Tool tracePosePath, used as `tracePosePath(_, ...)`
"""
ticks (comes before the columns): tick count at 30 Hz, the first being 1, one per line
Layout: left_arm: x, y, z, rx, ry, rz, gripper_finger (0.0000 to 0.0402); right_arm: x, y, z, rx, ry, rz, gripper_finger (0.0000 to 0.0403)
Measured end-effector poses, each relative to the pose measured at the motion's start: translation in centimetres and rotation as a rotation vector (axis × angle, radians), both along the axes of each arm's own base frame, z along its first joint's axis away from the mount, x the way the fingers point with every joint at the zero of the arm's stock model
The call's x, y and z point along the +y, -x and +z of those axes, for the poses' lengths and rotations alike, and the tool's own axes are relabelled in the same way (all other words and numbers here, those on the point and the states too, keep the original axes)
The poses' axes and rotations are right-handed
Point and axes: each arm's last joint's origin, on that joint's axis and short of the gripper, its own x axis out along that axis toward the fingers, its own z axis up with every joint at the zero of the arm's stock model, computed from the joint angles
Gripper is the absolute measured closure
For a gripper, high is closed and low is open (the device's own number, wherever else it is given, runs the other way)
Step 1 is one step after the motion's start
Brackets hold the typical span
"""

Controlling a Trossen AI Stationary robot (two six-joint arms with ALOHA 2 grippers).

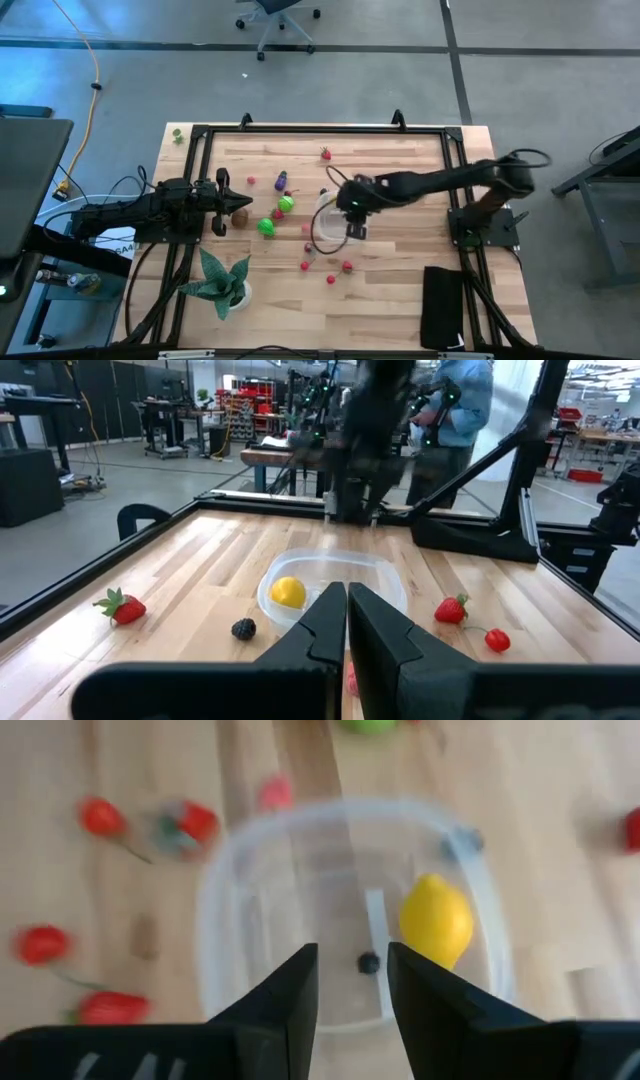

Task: Pick and placing Produce into tupperware
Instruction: Put the red strawberry into the transparent container

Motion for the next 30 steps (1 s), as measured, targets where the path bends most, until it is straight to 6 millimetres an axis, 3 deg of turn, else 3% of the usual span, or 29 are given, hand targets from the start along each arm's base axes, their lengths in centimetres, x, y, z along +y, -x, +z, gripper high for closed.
tracePosePath(3,0.0,0.0,0.0,0.000,0.000,0.000,0.0396,3.0,2.1,1.8,-0.105,0.039,-0.017,0.0289)
tracePosePath(6,0.0,0.0,0.0,0.000,0.000,0.000,0.0396,6.4,4.1,1.8,-0.233,0.029,-0.021,0.0289)
tracePosePath(10,0.0,0.0,0.0,0.000,0.000,0.000,0.0396,10.7,5.9,-0.7,-0.351,-0.067,0.014,0.0289)
tracePosePath(13,0.0,0.0,0.0,0.000,0.000,0.000,0.0396,12.7,6.8,-3.2,-0.384,-0.092,0.014,0.0289)
tracePosePath(21,0.0,0.0,0.0,-0.001,-0.001,0.000,0.0396,13.4,7.0,-8.2,-0.292,-0.056,-0.032,0.0279)
tracePosePath(30,0.0,0.0,0.0,0.000,0.000,0.000,0.0396,13.2,5.8,-10.2,-0.262,-0.038,0.002,0.0195)
